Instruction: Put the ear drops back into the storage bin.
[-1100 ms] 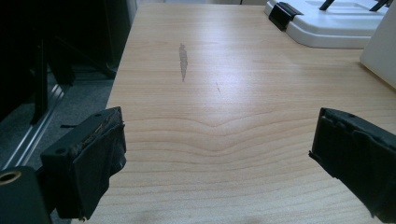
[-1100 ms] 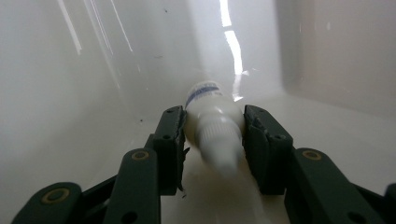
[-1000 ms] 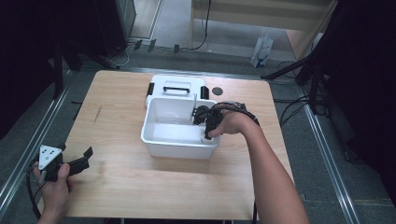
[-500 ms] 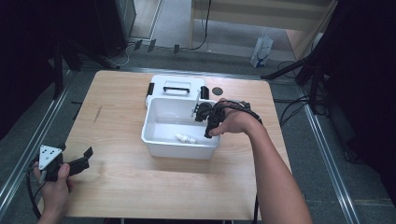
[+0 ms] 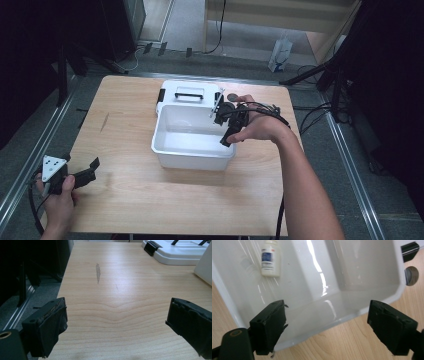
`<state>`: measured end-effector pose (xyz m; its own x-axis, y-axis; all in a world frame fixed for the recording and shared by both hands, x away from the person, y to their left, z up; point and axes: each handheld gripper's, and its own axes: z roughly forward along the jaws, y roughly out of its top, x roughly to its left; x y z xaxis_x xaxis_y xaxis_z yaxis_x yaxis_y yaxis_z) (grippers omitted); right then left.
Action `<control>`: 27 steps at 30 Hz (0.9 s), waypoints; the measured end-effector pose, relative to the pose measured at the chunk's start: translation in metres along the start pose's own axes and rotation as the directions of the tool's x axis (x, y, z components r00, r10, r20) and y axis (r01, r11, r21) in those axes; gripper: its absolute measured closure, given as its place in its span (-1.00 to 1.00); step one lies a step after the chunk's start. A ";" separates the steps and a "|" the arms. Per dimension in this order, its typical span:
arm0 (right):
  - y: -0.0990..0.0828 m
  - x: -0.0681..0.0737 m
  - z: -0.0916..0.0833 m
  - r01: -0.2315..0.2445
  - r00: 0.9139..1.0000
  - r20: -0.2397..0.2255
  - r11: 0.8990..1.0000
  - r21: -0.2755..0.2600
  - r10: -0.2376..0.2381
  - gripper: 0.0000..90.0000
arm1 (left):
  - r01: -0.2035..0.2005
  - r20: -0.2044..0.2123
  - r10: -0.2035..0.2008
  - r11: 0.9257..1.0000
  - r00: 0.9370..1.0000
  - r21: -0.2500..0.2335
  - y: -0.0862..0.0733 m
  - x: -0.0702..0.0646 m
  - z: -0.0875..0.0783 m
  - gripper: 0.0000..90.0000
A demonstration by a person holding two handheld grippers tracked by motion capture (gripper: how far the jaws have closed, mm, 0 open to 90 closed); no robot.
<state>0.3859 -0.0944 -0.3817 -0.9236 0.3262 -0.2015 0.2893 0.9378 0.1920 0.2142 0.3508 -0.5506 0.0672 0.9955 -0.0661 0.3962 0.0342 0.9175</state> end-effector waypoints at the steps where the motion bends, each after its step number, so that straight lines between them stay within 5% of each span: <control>1: -0.002 -0.001 -0.002 -0.003 1.000 0.003 1.000 -0.005 0.003 -0.69 | 0.000 0.000 0.000 1.000 1.000 0.000 0.000 0.000 0.000 -0.92; 27: -0.073 -0.003 -0.019 -0.102 0.994 0.036 0.994 -0.037 0.103 -0.83 | -0.007 -0.003 0.007 1.000 1.000 0.002 0.000 -0.001 0.000 -0.92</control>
<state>0.3628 -0.1658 -0.3767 -0.8794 0.4250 -0.2148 0.3723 0.8948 0.2464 0.2142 0.3497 -0.5507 0.0672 0.9960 -0.0582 0.3975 0.0267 0.9172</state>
